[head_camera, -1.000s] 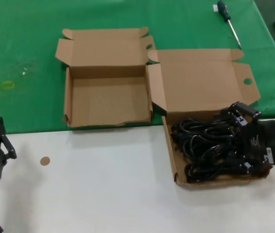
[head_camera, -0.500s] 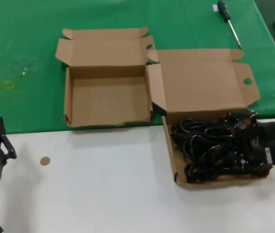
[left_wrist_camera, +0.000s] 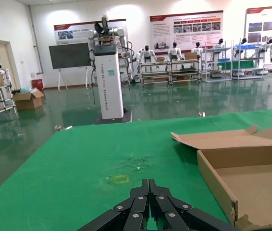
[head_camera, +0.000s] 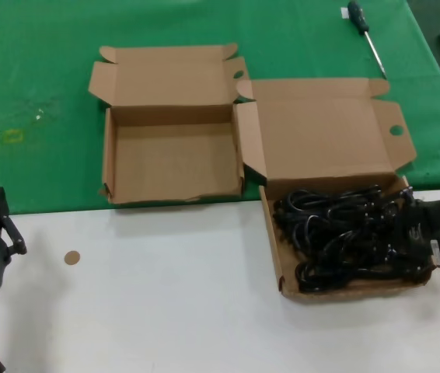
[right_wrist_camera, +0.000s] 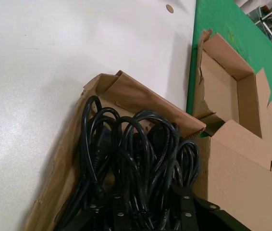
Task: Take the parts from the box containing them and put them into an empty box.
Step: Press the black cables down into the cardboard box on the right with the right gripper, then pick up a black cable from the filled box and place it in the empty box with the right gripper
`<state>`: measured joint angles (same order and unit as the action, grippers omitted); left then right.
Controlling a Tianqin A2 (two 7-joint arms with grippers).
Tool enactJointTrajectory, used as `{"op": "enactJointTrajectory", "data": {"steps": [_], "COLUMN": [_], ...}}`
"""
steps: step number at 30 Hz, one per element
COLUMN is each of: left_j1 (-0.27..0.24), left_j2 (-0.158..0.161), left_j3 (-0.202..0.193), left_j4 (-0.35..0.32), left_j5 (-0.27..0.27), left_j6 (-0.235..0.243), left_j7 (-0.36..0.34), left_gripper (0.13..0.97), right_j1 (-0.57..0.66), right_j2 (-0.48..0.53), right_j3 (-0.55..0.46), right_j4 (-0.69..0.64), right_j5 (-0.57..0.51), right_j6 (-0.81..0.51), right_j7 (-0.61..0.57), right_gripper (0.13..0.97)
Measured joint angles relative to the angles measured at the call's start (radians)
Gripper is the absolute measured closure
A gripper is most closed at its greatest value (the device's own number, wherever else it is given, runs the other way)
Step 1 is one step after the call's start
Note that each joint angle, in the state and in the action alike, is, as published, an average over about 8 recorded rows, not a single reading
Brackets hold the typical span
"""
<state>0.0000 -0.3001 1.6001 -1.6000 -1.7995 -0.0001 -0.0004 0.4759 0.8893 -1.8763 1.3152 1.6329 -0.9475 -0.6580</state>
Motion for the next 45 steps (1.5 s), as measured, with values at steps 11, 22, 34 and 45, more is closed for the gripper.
{"op": "enactJointTrajectory", "data": {"steps": [11,22,34,45], "left_j1": [0.000,0.000,0.000,0.000], "left_j2": [0.000,0.000,0.000,0.000], "left_j3": [0.000,0.000,0.000,0.000], "left_j4": [0.000,0.000,0.000,0.000], "left_j5": [0.000,0.000,0.000,0.000], "left_j6": [0.000,0.000,0.000,0.000], "left_j7": [0.000,0.000,0.000,0.000], "left_gripper": [0.945,0.945,0.945,0.945], "right_j1": [-0.002,0.001,0.096,0.275], "right_j2": [0.006,0.028,0.041,-0.085], "right_j3": [0.004,0.010,0.001,-0.078], "right_j4": [0.001,0.021,0.060,0.073], "right_j5": [-0.001,-0.012,-0.031,-0.134], "right_j6": [-0.005,-0.005,-0.045,-0.042], "right_j7": [0.015,0.061,0.231,0.373], "right_gripper": [0.822,0.930,0.935,0.936]}}
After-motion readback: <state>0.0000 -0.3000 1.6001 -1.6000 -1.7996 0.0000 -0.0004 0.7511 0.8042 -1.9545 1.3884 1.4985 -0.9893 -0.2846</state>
